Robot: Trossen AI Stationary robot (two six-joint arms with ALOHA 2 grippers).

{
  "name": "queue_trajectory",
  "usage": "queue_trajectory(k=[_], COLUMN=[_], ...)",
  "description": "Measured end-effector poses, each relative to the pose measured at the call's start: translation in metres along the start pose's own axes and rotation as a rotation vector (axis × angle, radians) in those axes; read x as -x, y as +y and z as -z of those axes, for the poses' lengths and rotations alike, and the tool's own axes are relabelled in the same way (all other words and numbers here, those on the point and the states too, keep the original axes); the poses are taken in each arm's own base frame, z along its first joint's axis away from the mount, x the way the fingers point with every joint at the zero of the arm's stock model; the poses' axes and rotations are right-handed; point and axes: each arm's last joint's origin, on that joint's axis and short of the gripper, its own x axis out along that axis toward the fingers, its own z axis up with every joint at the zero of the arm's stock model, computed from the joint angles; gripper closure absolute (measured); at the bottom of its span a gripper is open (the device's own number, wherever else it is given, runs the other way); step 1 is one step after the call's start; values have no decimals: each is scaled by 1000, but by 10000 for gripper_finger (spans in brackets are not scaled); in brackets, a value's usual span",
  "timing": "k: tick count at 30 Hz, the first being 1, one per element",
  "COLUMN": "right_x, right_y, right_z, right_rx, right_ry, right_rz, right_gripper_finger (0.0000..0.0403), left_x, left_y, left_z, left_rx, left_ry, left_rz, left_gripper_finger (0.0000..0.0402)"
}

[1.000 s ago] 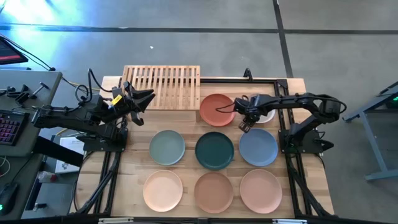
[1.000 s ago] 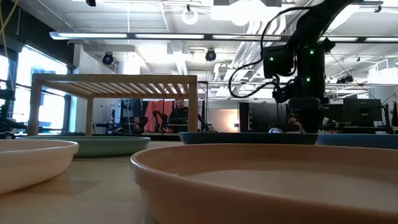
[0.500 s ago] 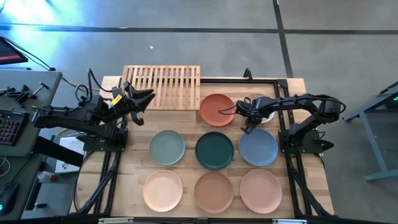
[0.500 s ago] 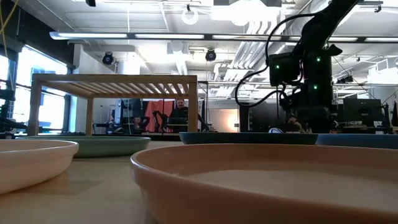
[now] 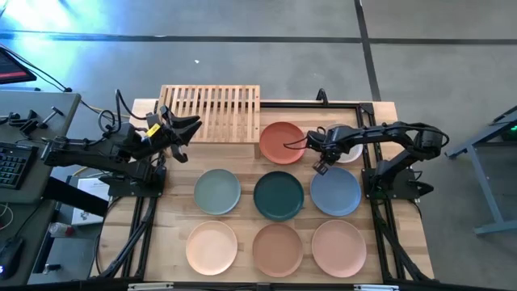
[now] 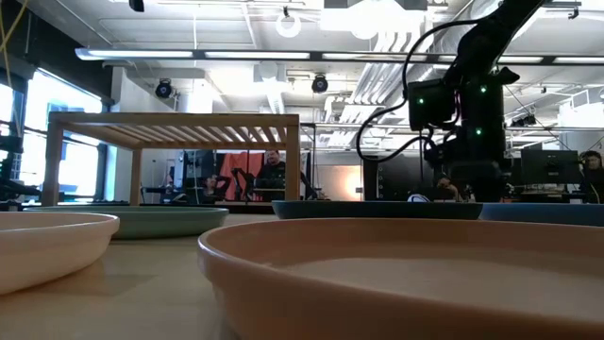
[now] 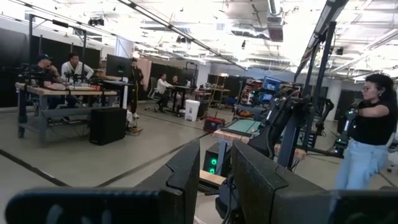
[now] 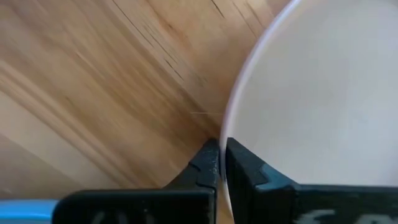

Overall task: Place and stack plates onto a shelf
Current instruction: Put the white plate on the shelf

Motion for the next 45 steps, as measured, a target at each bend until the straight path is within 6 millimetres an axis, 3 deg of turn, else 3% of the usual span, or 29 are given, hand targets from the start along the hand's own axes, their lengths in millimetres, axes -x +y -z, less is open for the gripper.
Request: queue_trajectory(k=[5, 11, 28, 45], right_x=[7, 29, 116, 209], right_y=[-1, 0, 8, -5], right_z=[-2, -15, -47, -89], right_rx=[6, 9, 47, 346], right_ry=[21, 10, -146, -609], right_rz=[12, 17, 21, 124], right_gripper_finger=[402, 403, 403, 403], left_x=[0, 0, 0, 0], left_y=[0, 0, 0, 0], left_z=[0, 0, 3, 5], left_rx=[0, -1, 10, 3], left_ry=[0, 1, 31, 46], left_rz=[-1, 0, -2, -2], left_gripper_finger=[319, 319, 319, 319])
